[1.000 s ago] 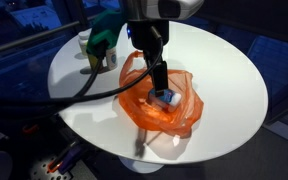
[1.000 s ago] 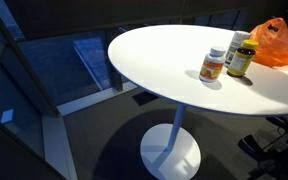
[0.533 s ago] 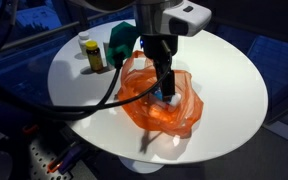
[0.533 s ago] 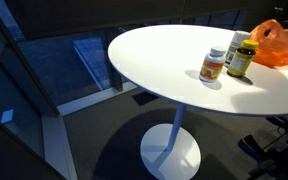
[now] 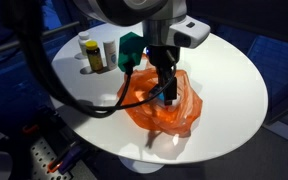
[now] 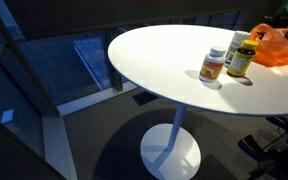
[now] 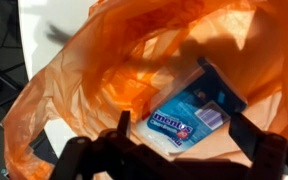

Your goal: Remove the blue bottle from the plastic bag and place it on the table

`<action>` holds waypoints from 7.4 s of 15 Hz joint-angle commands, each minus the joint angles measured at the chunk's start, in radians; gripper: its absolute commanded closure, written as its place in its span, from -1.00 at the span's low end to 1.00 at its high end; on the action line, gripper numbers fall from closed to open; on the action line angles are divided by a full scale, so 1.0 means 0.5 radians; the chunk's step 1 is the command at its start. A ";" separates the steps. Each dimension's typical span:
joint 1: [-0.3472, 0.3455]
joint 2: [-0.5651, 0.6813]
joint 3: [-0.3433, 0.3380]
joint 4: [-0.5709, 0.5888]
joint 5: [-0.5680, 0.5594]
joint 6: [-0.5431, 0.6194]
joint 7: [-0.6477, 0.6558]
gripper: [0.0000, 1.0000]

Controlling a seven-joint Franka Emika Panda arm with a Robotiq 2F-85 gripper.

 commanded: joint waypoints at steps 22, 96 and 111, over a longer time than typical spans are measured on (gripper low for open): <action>0.130 0.154 -0.110 0.061 0.058 0.161 0.269 -1.00; 0.258 -0.558 0.277 -0.394 0.652 0.066 -0.754 -1.00; 0.231 -0.822 0.235 0.225 0.614 -1.104 -0.844 -1.00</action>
